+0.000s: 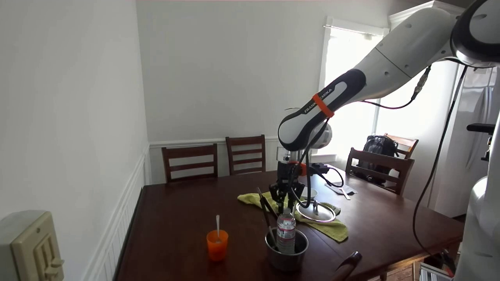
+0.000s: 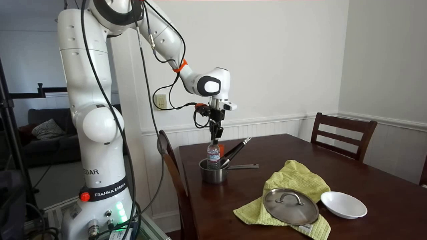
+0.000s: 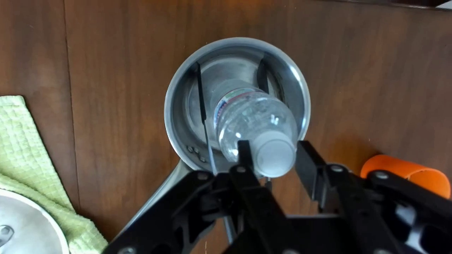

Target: Put the water bottle in the silver pot

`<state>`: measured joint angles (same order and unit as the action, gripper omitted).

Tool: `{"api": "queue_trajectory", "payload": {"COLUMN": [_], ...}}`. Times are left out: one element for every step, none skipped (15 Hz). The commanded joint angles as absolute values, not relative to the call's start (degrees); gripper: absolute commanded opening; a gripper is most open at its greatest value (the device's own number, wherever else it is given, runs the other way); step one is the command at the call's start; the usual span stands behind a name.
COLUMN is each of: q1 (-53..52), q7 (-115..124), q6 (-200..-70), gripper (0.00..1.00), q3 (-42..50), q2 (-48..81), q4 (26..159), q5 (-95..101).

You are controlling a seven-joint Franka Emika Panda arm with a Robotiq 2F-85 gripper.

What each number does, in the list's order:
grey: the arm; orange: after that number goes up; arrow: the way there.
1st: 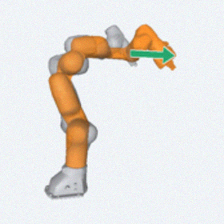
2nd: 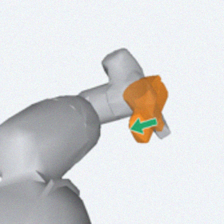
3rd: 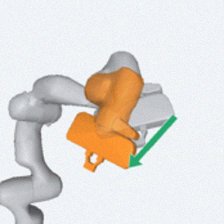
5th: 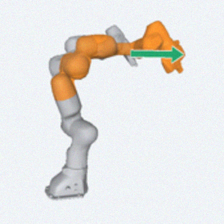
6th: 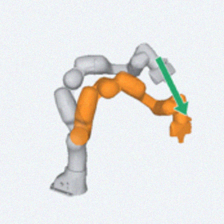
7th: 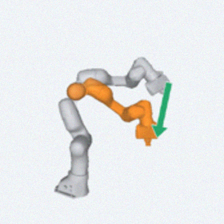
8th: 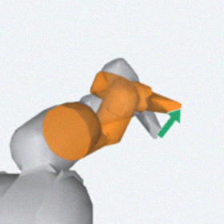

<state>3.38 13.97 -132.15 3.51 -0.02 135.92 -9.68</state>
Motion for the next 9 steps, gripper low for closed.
{"api": "queue_trajectory", "payload": {"q1": [2.19,1.87,1.56,1.21,0.63,0.12,-0.53,0.39,-0.03], "q7": [11.56,11.33,10.29,9.13,6.62,5.28,3.34,7.03,5.97], "q6": [-125.74,-123.76,-122.52,-122.52,-122.64,-121.37,-120.45,-121.96,-120.94], "gripper": [0.7,0.78,0.84,0.92,0.98,1.0,1.0,0.94,1.0], "q3": [2.24,2.0,1.81,1.7,1.5,1.19,1.05,1.01,0.87], "q2": [-5.6,-7.7,-11.19,-14.09,-17.58,-20.01,-21.9,-15.29,-17.88], "q4": [136.19,136.5,137.72,138.39,139.27,139.18,138.92,136.11,136.37], "q5": [-12.89,-13.29,-13.83,-14.42,-14.83,-13.81,-13.73,-12.66,-12.67]}}
